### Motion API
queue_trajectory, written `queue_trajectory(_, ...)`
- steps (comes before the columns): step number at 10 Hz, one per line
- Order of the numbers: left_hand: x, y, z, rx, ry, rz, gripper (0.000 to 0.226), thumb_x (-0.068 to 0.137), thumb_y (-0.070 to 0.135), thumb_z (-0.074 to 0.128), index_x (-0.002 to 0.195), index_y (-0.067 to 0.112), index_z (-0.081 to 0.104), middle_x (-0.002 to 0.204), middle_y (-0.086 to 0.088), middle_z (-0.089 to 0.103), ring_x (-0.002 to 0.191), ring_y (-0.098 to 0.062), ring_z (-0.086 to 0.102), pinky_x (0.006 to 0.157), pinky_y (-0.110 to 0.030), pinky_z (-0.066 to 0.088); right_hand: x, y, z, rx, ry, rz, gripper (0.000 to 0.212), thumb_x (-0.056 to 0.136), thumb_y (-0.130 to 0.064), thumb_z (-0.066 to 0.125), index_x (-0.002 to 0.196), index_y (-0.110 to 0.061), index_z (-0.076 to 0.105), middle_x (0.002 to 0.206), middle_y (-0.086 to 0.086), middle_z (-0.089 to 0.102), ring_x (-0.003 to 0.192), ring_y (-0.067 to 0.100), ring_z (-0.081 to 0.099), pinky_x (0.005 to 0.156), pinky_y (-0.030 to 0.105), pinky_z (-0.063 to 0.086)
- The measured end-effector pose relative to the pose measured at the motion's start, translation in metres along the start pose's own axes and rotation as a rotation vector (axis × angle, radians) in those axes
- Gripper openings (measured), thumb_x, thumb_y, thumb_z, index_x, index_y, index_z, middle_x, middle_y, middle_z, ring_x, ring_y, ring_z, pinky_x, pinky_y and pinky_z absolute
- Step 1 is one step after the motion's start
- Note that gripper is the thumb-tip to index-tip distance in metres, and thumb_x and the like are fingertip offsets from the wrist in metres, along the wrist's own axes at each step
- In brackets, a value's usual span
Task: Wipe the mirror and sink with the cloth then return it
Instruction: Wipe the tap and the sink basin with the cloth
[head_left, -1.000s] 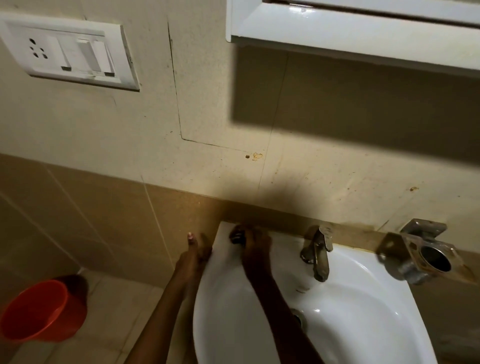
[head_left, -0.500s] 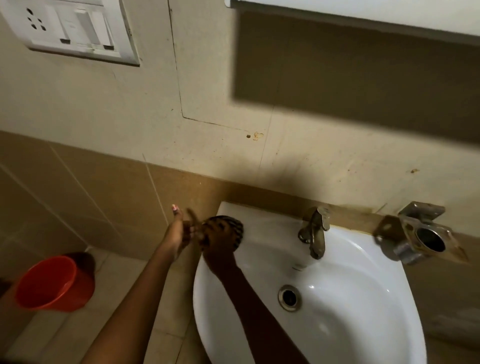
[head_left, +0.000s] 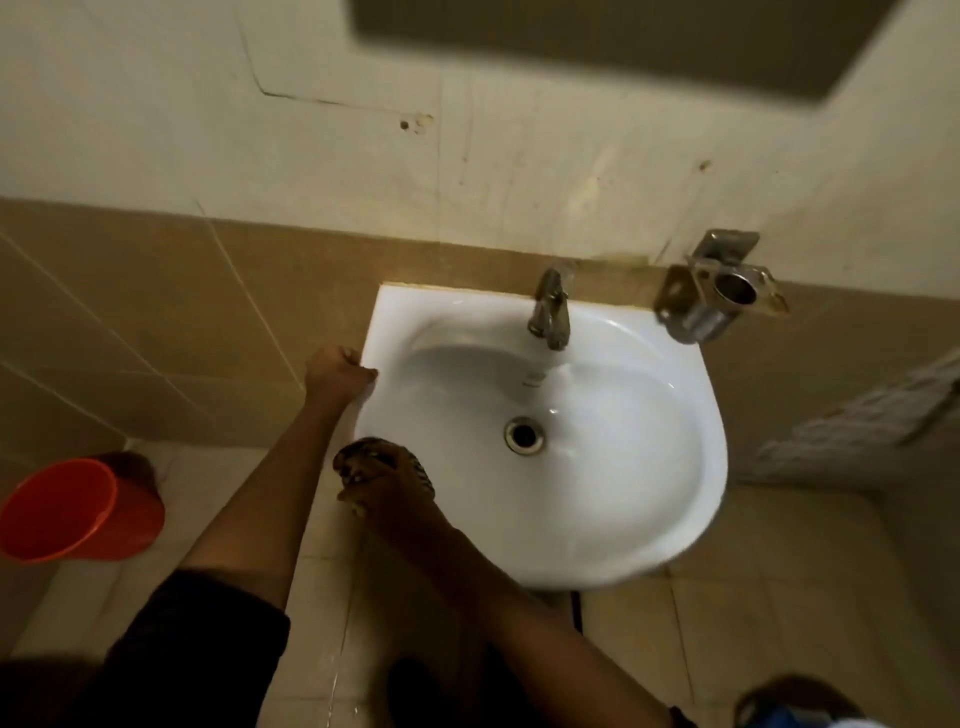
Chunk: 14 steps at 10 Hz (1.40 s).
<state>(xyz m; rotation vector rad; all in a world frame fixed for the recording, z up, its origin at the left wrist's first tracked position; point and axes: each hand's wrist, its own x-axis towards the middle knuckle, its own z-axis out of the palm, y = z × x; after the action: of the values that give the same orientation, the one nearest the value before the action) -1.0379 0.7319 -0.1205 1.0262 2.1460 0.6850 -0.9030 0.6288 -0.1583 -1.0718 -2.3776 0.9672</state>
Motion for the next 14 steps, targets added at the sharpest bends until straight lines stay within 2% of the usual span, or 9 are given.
queue_trajectory(1,-0.013,0.003,0.003,0.061,0.022,0.049,0.024,0.073,0.009,0.068,0.095,0.000,0.069,0.098,-0.022,0.070,0.094,-0.037,0.066,0.082,-0.040,0.052,-0.046,0.025,-0.027,-0.046,-0.056,-0.238,0.017,0.076,0.006,0.069,0.091,0.001,0.074,0.119,0.021,0.063,0.114,0.022,0.050,0.099,0.003,0.023)
queue_trajectory(3,-0.022,0.007,0.009,0.171,0.102,0.084,0.029,0.078,0.005,0.062,0.106,-0.004,0.064,0.111,-0.027,0.065,0.108,-0.044,0.058,0.092,-0.045,0.046,-0.141,0.045,-0.130,0.060,-0.420,0.055,0.032,0.081,0.003,0.065,0.112,-0.003,0.067,0.130,0.022,0.055,0.116,0.015,0.055,0.091,0.014,0.046)
queue_trajectory(5,-0.022,0.008,0.017,0.214,0.137,0.065,0.031,0.082,0.004,0.058,0.112,-0.007,0.062,0.115,-0.031,0.062,0.110,-0.049,0.056,0.094,-0.051,0.045,-0.176,0.114,-0.207,0.094,-0.542,0.341,0.016,0.067,0.007,0.077,0.067,-0.009,0.076,0.125,0.003,0.064,0.109,0.002,0.060,0.080,0.031,0.055)
queue_trajectory(8,-0.011,-0.004,0.024,0.250,0.175,0.084,0.030,0.081,0.008,0.063,0.108,-0.005,0.066,0.107,-0.031,0.066,0.101,-0.049,0.060,0.086,-0.050,0.049,-0.111,0.188,-0.296,0.049,-0.051,0.678,0.018,0.049,0.015,0.055,0.042,0.000,0.063,0.043,0.003,0.059,0.061,0.028,0.057,0.055,0.026,0.042)
queue_trajectory(9,-0.006,-0.001,0.029,0.247,0.230,0.063,0.026,0.081,0.002,0.058,0.104,-0.006,0.066,0.104,-0.035,0.065,0.099,-0.052,0.059,0.085,-0.051,0.050,-0.073,0.196,-0.296,-0.123,0.098,0.563,0.024,0.071,0.007,0.053,0.079,-0.008,0.069,0.068,-0.029,0.064,0.070,-0.013,0.055,0.064,0.003,0.040)
queue_trajectory(10,-0.008,0.004,0.034,0.294,0.265,0.022,0.026,0.086,-0.002,0.049,0.103,-0.011,0.064,0.105,-0.037,0.063,0.101,-0.053,0.058,0.085,-0.054,0.049,-0.059,0.216,-0.283,-0.460,0.155,0.471,0.027,0.073,-0.009,0.053,0.089,-0.027,0.064,0.078,-0.016,0.067,0.068,-0.010,0.061,0.058,0.009,0.048)
queue_trajectory(12,-0.020,0.006,0.038,0.295,0.236,0.021,0.026,0.083,-0.007,0.050,0.107,-0.008,0.060,0.110,-0.032,0.063,0.106,-0.048,0.059,0.088,-0.052,0.049,-0.101,0.223,-0.256,-0.869,0.087,0.581,0.044,0.057,0.000,0.069,0.100,-0.009,0.071,0.114,0.016,0.066,0.098,0.048,0.055,0.080,0.054,0.051)
queue_trajectory(13,-0.018,-0.005,0.048,0.279,0.201,0.161,0.049,0.081,-0.013,0.044,0.129,-0.004,0.045,0.135,-0.029,0.048,0.127,-0.042,0.045,0.107,-0.046,0.036,-0.136,0.185,-0.223,-0.966,0.034,0.634,0.019,0.056,-0.011,0.075,0.074,-0.007,0.074,0.081,0.013,0.070,0.072,0.042,0.057,0.058,0.047,0.054)
queue_trajectory(14,-0.020,-0.013,0.057,0.331,0.130,0.292,0.076,0.075,-0.020,0.037,0.146,0.000,0.019,0.157,-0.020,0.016,0.148,-0.031,0.009,0.120,-0.038,0.006,-0.134,0.135,-0.189,-0.831,-0.194,0.835,0.019,0.080,-0.030,0.061,0.093,-0.022,0.071,0.099,0.005,0.068,0.095,0.036,0.055,0.080,0.039,0.049)
